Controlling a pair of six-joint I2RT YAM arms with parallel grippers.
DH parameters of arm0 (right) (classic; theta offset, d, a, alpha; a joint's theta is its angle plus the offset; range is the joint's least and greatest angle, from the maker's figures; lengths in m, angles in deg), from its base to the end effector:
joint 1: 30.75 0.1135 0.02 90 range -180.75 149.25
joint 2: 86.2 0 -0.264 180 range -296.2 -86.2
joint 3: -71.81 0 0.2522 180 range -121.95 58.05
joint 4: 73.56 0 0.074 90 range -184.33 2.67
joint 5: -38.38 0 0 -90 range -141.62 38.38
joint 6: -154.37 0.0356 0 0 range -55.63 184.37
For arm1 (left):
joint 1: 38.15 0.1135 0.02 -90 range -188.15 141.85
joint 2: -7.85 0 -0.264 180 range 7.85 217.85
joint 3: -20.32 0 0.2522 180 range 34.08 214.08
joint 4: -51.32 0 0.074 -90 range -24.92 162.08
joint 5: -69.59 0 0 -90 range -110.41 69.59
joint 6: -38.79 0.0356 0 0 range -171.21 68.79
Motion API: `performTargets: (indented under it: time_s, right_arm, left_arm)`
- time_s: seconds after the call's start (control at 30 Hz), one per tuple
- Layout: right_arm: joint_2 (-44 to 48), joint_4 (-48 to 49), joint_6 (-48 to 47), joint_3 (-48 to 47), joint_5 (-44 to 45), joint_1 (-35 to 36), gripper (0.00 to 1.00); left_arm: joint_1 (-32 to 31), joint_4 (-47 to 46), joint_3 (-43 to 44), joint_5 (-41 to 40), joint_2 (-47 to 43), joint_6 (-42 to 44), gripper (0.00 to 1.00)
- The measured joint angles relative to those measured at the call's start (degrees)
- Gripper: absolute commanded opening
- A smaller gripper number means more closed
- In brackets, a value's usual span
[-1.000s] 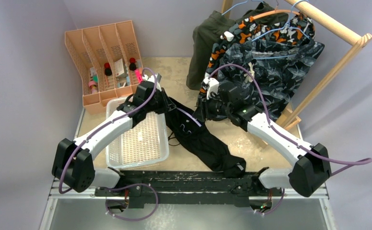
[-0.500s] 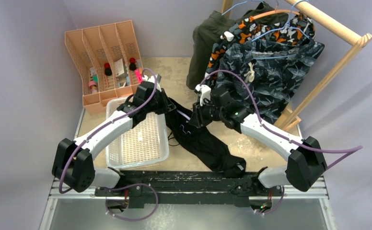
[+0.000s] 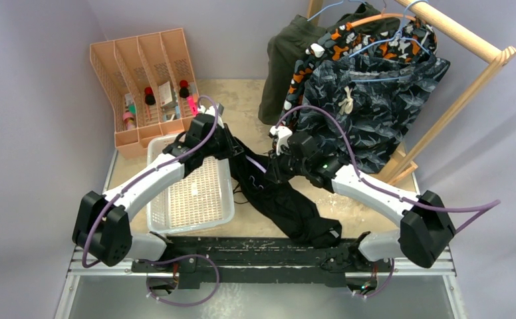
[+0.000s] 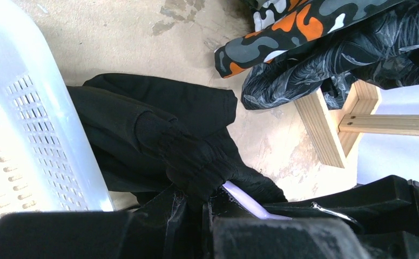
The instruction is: Remove the shorts from the hanger
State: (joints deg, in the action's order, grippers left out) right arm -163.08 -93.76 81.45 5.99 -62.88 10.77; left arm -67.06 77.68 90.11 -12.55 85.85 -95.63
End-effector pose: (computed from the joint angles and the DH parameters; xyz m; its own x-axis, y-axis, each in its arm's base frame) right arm 0.2205 0.2045 0.2657 -0.5990 -0.1456 -0.7874 -0.6268 0.6972 0.3479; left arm 0.2644 -0.1516 0.2737 -0.7589 -0.3729 -0.5338 0.0648 0.7725 -0.6318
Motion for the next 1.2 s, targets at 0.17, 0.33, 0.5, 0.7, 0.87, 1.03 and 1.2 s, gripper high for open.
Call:
performTargets:
  time_s: [0.17, 0.33, 0.5, 0.7, 0.87, 1.03, 1.2]
  right_arm:
    - [-0.83, 0.33, 0.35, 0.0, 3.21, 2.1, 0.0]
    - [0.55, -0.59, 0.9, 0.0, 7.13, 2.84, 0.0]
    - [8.02, -2.03, -0.26, -0.31, 7.52, 2.82, 0.0]
    - [9.64, -5.6, -2.4, -3.1, 7.15, 2.84, 0.0]
    - [9.66, -7.21, -3.56, -3.1, 7.28, 2.51, 0.0]
    - [13.86, -6.93, -3.85, -1.29, 7.96, 2.58, 0.0]
    - [18.4, -7.08, -4.39, 0.15, 9.03, 2.62, 0.0]
  left_arm:
    - [0.0, 0.48, -0.48, -0.42, 0.2, 0.0, 0.0]
    - [0.0, 2.19, -0.42, -2.03, 0.44, 0.35, 0.0]
    - [0.0, 8.37, 4.02, -7.96, 2.95, 2.1, 0.0]
    - [-0.02, 17.03, 19.56, -17.55, 11.13, 6.4, 0.0]
    - [0.0, 22.88, 30.75, -22.1, 16.94, 9.77, 0.0]
    - [0.96, 25.97, 34.4, -22.36, 20.06, 11.17, 0.0]
    - [2.82, 26.18, 34.53, -19.67, 22.03, 11.17, 0.0]
